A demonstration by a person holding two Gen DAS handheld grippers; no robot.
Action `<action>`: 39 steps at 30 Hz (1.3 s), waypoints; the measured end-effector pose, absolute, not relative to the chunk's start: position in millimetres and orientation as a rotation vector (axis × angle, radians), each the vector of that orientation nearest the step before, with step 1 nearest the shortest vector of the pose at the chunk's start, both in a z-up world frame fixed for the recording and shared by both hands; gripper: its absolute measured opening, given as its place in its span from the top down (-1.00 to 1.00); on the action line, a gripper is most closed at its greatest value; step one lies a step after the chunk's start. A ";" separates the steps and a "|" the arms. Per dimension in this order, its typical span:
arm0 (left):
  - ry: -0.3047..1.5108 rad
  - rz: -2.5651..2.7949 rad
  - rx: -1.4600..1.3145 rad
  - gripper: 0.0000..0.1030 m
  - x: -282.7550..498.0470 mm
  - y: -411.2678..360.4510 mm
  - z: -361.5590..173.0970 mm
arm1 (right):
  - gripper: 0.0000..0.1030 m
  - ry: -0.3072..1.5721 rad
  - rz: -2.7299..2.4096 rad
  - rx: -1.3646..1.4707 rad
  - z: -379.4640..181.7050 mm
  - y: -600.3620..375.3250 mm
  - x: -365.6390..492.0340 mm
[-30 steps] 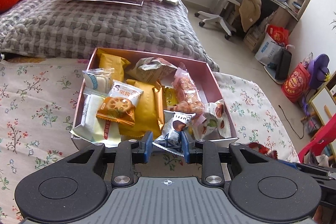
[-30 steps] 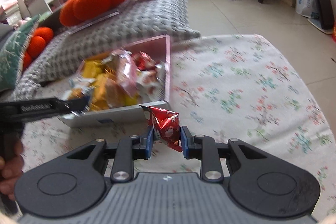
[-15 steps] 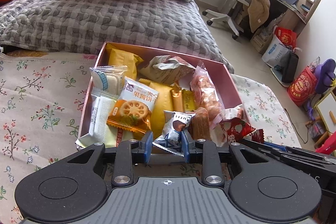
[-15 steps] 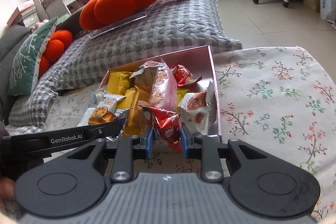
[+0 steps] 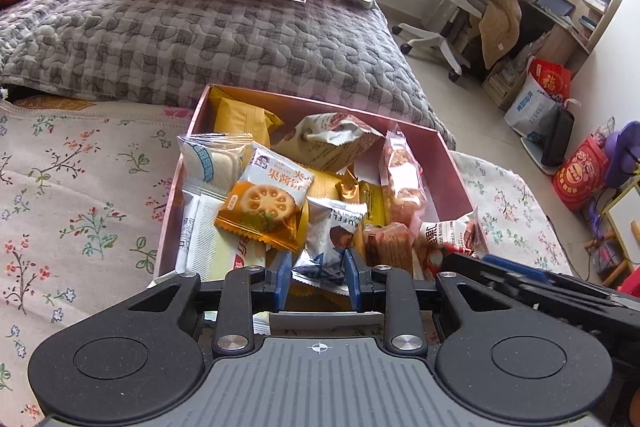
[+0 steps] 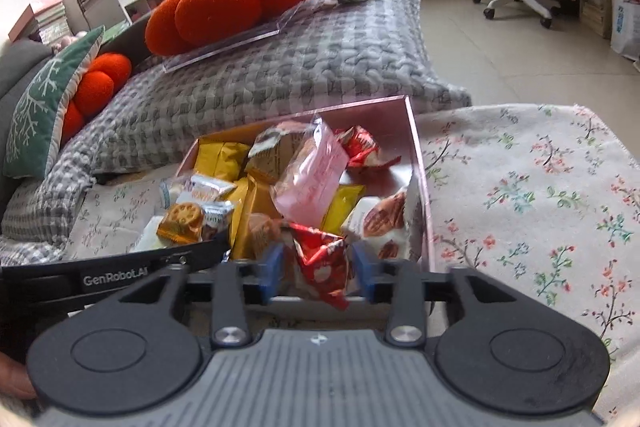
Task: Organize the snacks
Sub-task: 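Open both tools to release the candies and pull back from the box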
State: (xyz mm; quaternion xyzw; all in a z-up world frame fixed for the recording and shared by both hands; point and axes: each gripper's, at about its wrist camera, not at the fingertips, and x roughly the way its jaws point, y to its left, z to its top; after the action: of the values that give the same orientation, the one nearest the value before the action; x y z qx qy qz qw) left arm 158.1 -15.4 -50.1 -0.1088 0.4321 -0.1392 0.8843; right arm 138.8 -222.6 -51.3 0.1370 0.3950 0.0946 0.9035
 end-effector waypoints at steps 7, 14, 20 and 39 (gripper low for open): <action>0.886 -0.296 -0.232 0.45 151.0 -12.7 -40.0 | 0.07 0.781 0.169 0.327 -37.3 -237.4 132.7; 0.867 -0.272 -0.231 0.44 140.6 -12.1 -23.4 | 0.07 0.819 0.168 0.341 -29.2 -239.8 123.2; 0.895 -0.181 -0.158 0.38 125.3 -16.2 -15.7 | 0.07 0.884 0.182 0.335 -25.3 -237.8 108.3; 0.777 -0.079 -0.111 -0.32 2.5 -5.7 24.7 | -0.44 0.837 0.223 0.175 -0.8 -219.0 19.5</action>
State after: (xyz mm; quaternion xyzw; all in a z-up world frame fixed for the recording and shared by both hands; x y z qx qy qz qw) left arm 2.5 -5.7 24.7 -0.0540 0.3785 -0.0386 0.9232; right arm 19.5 -219.0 -0.8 0.0845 0.4049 0.1080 0.9040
